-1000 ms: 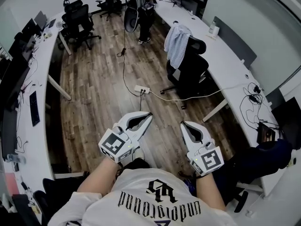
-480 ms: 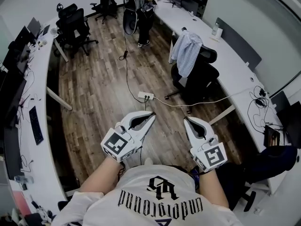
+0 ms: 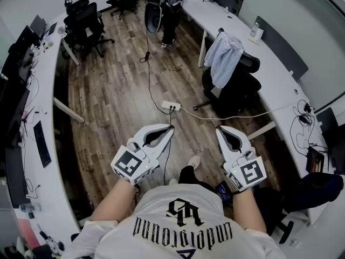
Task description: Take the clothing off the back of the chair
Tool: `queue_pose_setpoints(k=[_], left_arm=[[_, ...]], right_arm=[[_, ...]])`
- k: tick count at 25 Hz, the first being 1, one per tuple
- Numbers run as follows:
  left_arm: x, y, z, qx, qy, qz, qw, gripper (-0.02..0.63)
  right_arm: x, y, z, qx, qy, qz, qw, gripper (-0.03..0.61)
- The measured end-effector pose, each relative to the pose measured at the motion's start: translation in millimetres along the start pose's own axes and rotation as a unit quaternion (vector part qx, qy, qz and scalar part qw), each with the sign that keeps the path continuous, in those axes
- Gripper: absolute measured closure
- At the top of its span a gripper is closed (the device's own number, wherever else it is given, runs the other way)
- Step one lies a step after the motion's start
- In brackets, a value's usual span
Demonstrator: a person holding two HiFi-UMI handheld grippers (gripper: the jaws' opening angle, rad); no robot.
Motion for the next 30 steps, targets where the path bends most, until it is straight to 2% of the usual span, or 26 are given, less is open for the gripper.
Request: queue_pose_setpoints(k=[10,20,25,30], left_arm=[[-58,50,3,0.0,0.016,-0.003,0.9999,0.563],[-176,93,-5,-0.014,0.022,0.015,0.9996,0.563],[-235,104,-11,-0.032,0.022,0.029,0.9988,0.563],[-280,116,-7,-0.035,0.043,0.055,0.9969,0.563]], right_arm=[[-50,-57,22,-0.007,0.003,-0.007,1.0,0.575],[-79,-168,47,-0.003,0.011,0.009,1.0,0.575],[-79,-220,57,0.017,0.017,0.02,1.0,0.574],[-86,-254,66,0.032,0.034,0.034,0.998,0.572]])
Point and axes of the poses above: the fingertips, and each gripper's own axes: x backward along the fingers, y to its left, z out of its underside, the point moved 9 cm from there along x, backward along the fingers, and after that the axes turned 6 degrees about x, right-handed, at the moved point
